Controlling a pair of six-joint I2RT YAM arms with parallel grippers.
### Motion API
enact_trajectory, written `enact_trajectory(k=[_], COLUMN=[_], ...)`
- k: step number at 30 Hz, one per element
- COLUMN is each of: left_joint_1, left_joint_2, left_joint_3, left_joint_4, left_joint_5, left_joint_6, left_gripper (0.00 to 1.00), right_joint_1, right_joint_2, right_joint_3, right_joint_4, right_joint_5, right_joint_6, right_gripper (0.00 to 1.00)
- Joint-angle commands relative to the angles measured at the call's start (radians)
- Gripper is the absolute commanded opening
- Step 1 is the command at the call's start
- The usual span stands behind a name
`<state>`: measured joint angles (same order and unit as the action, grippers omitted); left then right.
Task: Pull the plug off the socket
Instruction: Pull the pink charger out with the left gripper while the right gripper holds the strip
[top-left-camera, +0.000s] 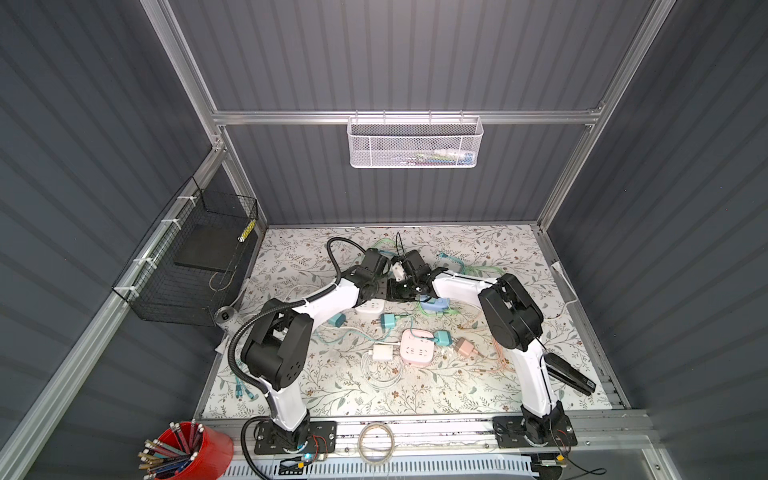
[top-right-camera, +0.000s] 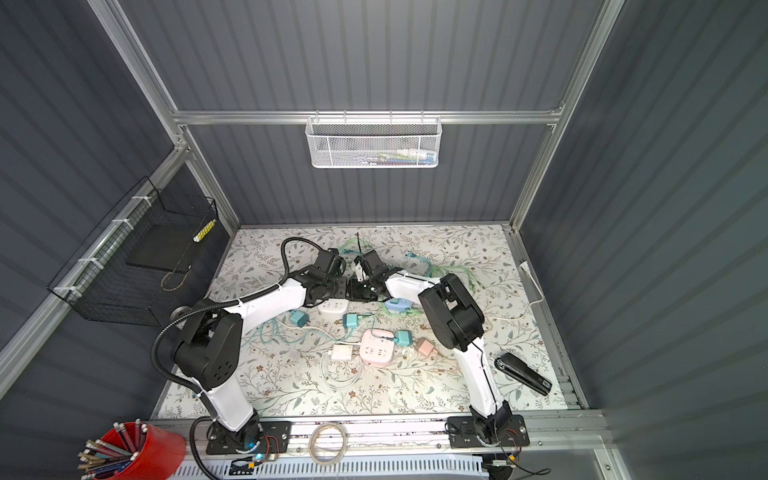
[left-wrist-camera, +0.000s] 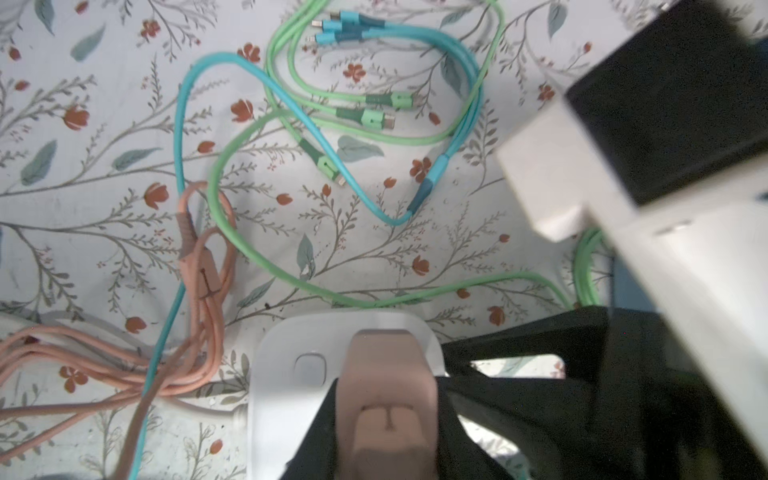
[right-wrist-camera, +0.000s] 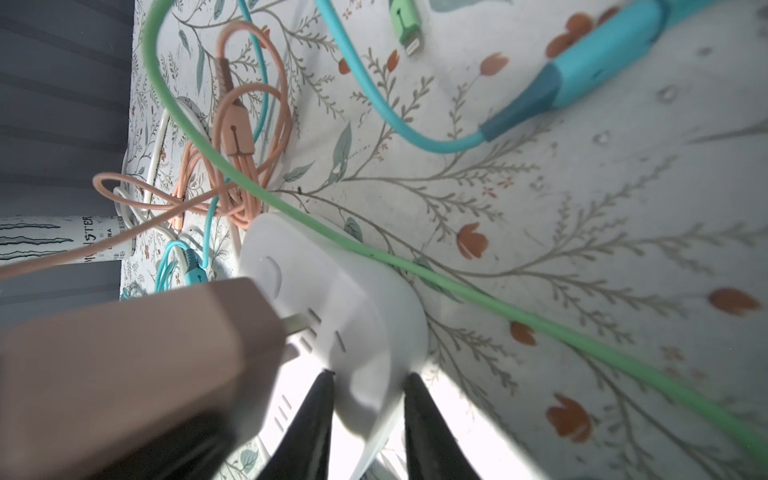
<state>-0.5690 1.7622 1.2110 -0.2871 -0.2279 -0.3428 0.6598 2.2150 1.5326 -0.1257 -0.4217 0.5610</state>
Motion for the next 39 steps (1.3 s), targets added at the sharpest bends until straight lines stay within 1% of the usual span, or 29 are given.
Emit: enact_trajectory(k=[1,8,15,25,33,39], left_joint_1=[-0.006,-0.006,-0.002,0.049,0.108,0.157], left_joint_2=[-0.035,-0.029,-0.04,-0.016,-0.029,-0.036], left_joint_3=[0.023,0.032,0.013,0.038,0.023,-0.008], left_joint_4=[0.029,0.003,0.005,0.013,0.027,0.067], left_joint_5=[-0.013,-0.03,-0.036,0.049,0.104,0.179], left_joint_6=[0.019,0.031,0.048,0.069,0.071,0.05], left_gripper=[0.03,0.03,0.04,0.05,0.06,0.06], right_joint_1=[0.006,0.007,0.006,0.005,0.005,0.005], right_joint_2=[0.045,0.037,0.012,-0.003,-0.011,-0.018], right_joint_3=[-0.042,-0.046,-0.069,-0.074,-0.077,-0.078], right_joint_4=[-0.12,-0.11,-0.067,-0.063,-0.058,-0.052], right_joint_5=[0.067,0.066,0.04,0.02,0.012,0.004], right_joint_6=[-0.016,-0.018,-0.023,-0.037,-0.042,-0.042], right_gripper=[0.3,0.31,0.38,0.4,0.42,0.44])
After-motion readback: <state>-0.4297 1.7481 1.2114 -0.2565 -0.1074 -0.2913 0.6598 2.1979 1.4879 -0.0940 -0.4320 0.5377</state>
